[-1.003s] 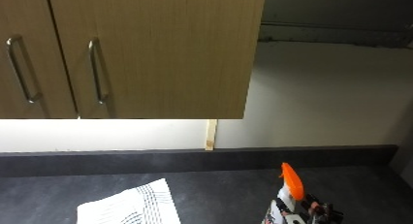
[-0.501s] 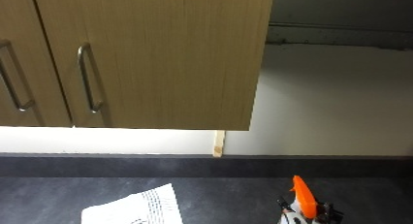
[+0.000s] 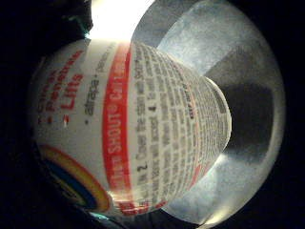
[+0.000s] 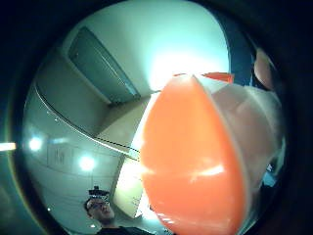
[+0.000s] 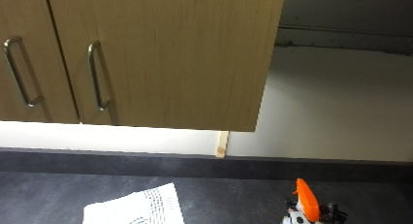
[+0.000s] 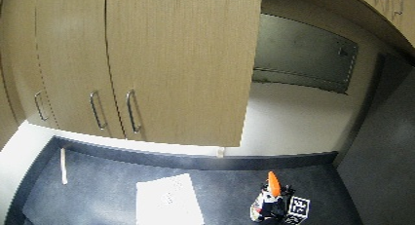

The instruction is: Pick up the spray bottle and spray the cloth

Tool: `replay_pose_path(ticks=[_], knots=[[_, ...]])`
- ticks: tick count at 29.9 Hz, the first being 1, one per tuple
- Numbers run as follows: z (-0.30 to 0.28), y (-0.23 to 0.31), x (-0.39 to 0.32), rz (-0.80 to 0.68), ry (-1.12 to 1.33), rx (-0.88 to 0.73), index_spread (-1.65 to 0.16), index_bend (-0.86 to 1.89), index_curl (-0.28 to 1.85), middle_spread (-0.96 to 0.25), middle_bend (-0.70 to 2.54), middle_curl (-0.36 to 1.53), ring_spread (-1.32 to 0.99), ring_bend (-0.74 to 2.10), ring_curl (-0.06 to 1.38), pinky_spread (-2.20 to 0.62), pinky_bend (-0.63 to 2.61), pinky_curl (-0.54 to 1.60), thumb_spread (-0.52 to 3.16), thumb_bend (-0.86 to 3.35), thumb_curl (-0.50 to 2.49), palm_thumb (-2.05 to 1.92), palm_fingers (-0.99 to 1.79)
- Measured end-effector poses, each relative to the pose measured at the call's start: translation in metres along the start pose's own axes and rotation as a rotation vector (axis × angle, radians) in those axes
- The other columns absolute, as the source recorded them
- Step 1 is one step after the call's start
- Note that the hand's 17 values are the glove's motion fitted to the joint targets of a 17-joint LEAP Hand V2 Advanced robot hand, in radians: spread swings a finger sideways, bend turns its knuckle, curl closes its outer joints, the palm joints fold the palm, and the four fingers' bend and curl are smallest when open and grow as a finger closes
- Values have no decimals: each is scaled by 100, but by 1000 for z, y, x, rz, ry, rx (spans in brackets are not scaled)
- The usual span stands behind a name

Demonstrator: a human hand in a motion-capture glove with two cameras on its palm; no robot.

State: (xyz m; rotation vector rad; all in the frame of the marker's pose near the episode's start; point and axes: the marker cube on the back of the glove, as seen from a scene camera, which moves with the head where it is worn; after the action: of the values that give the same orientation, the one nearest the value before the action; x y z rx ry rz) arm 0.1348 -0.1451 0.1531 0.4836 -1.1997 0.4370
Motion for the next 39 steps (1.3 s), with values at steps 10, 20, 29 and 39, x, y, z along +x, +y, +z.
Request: replay_pose_path(ticks=[10,20,29,39], knots=[[-5,-2,4,-4,3,23,-25,23,43,-6,51,51,-8,56,45,8,16,22,79,-1,65,115,102],[-17,-11,-24,-30,10,39,-24,17,46,-7,47,53,-11,52,47,0,24,28,81,-1,67,118,108],[-18,-14,-116,-135,-91,41,-24,17,48,-8,45,55,-12,50,49,-3,26,33,82,-1,67,119,108],[2,2,-139,-156,-86,-13,-23,17,50,-8,44,57,-12,50,51,-5,27,36,82,-1,68,119,108]])
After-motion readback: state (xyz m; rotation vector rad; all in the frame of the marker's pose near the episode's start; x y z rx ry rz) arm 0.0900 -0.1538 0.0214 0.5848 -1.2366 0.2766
